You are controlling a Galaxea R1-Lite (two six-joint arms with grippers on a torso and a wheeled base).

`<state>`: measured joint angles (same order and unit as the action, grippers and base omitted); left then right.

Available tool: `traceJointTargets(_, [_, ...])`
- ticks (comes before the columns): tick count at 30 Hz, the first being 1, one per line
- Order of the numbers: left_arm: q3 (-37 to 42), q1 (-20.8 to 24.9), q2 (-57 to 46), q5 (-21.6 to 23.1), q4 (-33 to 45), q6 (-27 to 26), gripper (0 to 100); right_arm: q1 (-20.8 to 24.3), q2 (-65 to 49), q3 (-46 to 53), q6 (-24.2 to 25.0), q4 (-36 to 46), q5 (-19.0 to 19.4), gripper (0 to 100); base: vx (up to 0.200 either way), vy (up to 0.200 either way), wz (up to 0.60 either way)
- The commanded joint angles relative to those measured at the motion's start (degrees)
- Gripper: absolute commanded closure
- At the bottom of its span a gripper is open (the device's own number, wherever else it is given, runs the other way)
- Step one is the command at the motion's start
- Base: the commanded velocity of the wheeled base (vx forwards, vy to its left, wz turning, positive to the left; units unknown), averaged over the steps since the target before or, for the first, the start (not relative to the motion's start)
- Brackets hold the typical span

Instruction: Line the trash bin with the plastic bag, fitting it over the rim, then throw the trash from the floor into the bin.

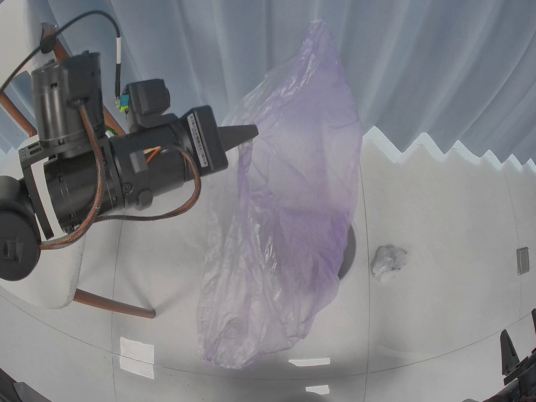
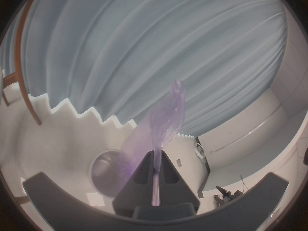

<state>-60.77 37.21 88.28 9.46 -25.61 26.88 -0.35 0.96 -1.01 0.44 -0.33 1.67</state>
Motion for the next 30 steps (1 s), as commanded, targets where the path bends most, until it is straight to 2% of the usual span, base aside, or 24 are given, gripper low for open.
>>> traceJointTargets(1, [2.2,-1.1,0.6,-1.3,0.3,0.0,100,0.0,-1.0,1.0,0.0,0.0,0.0,0,0.000,0.000,0.00])
traceJointTargets(8, [5.2,-2.7,0.1,-3.5,0.4,-1.0,100,0.0,-1.0,1.0,0.0,0.0,0.0,0,0.000,0.000,0.00])
traceJointTargets(12, [6.7,-7.1,0.2,-3.3,-0.1,-11.1,100,0.0,-1.0,1.0,-0.1,0.0,0.0,0,0.000,0.000,0.00])
traceJointTargets(14, [6.7,-8.6,0.5,-2.7,-0.1,-14.0,100,0.0,-1.0,1.0,-0.1,0.0,0.0,0,0.000,0.000,0.00])
traceJointTargets(21, [4.9,-7.8,2.2,0.3,0.8,-14.6,100,0.0,-1.0,1.0,-0.1,0.0,0.0,0,0.000,0.000,0.00])
traceJointTargets(27, [3.8,-4.9,4.1,-0.7,0.2,-14.4,100,0.0,-1.0,1.0,-0.2,0.1,0.1,0,0.200,0.000,0.00])
traceJointTargets(30, [3.7,-3.8,4.4,-2.2,0.2,-14.3,100,0.0,-1.0,1.0,-0.3,0.2,0.1,0,0.000,0.000,0.00])
